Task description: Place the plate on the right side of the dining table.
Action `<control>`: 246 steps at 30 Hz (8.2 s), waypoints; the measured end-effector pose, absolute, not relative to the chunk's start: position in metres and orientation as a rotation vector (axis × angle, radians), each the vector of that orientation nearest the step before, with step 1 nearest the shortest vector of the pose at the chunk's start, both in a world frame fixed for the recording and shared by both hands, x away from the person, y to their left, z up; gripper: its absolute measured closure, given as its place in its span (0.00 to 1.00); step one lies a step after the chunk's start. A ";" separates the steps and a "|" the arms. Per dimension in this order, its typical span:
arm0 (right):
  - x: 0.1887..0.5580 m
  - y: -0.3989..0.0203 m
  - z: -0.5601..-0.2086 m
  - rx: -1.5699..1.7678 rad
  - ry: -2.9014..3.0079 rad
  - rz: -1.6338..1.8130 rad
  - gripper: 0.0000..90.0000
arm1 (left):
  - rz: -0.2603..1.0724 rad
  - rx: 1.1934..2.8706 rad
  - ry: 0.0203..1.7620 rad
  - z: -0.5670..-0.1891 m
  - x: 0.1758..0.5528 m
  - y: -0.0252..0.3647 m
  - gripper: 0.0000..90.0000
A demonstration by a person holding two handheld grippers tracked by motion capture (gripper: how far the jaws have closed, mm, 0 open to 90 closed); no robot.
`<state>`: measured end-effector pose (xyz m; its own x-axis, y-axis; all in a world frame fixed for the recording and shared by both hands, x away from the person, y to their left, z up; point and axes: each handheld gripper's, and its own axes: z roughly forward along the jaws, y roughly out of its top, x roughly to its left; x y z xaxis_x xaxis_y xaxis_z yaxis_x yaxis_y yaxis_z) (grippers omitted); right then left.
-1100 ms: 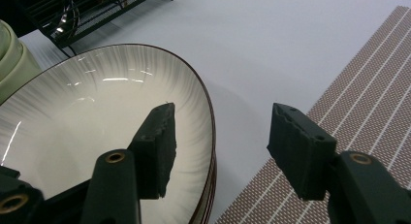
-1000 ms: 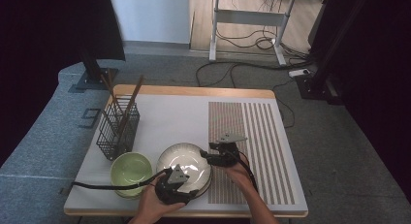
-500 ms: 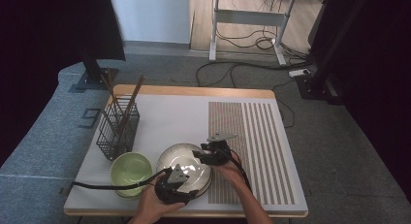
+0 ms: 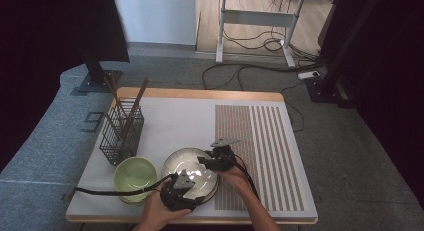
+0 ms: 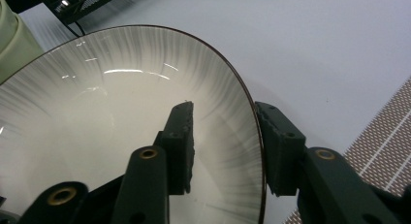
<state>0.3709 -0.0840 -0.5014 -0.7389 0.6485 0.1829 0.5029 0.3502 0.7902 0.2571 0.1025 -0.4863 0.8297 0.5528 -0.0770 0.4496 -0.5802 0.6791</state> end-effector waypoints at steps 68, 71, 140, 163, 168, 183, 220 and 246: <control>0.387 -0.110 -0.500 1.285 2.423 1.546 0.86 | 0.220 2.320 0.733 -0.492 0.258 0.101 0.51; 0.385 -0.113 -0.493 1.254 2.407 1.623 0.92 | 0.211 2.322 0.738 -0.490 0.259 0.102 0.50; 0.371 -0.125 -0.455 1.205 2.167 1.599 0.93 | 0.284 2.157 0.696 -0.446 0.253 0.135 0.41; 0.376 -0.149 -0.451 1.269 2.069 1.637 0.93 | 0.291 2.156 0.700 -0.447 0.254 0.137 0.41; 0.376 -0.153 -0.449 1.273 2.058 1.632 0.93 | 0.292 2.155 0.700 -0.446 0.254 0.137 0.41; 0.377 -0.165 -0.447 1.294 2.021 1.645 0.93 | 0.293 2.161 0.701 -0.447 0.254 0.137 0.41; 0.380 -0.204 -0.449 1.403 1.905 1.621 0.93 | 0.325 2.149 0.701 -0.446 0.254 0.138 0.41; 0.380 -0.232 -0.455 1.496 1.800 1.573 0.93 | 0.320 2.159 0.697 -0.448 0.254 0.137 0.42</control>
<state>0.3797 -0.2318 -0.4552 -0.4007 0.8360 0.3750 0.4837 -0.1546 0.8615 0.2542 0.1371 -0.4475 0.8139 0.5809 -0.0101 0.3707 -0.5059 0.7788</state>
